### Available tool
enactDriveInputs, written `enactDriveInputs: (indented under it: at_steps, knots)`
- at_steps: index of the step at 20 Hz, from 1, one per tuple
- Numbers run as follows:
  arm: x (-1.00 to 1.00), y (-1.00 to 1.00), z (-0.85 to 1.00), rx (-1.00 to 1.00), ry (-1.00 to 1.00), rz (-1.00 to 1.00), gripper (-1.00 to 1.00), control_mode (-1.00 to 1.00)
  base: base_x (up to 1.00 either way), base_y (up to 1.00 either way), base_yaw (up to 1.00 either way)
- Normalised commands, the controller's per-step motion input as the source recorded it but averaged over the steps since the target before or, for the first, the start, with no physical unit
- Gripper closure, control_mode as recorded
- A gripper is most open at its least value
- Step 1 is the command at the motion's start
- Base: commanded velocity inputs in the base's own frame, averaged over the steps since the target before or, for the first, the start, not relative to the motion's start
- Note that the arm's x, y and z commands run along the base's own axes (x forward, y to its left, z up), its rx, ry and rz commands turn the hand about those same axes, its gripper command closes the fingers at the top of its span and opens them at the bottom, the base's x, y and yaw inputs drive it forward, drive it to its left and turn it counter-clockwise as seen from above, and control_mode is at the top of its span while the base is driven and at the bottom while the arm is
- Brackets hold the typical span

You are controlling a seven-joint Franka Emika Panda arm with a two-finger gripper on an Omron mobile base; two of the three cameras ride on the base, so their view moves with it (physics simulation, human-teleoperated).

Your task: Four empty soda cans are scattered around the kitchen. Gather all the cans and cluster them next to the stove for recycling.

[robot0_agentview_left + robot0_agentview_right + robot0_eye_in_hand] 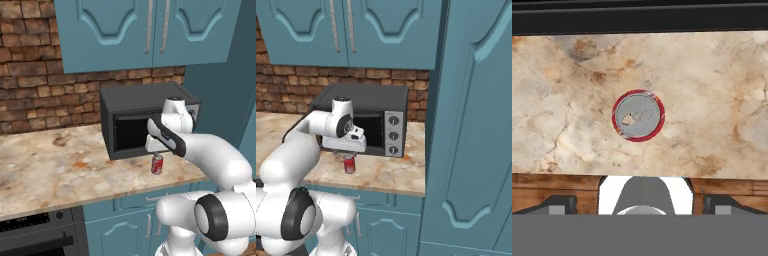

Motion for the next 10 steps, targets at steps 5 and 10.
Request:
enactDriveInputs:
  at_steps: [5, 10]
  knots:
    - [0.40, 0.16, -0.32, 0.00, 0.02, 0.00, -1.00, -1.00, 0.00, 0.00, 0.00]
    - [0.41, 0.12, -0.53, 0.00, 0.00, 0.00, -1.00, -1.00, 0.00, 0.00, 0.00]
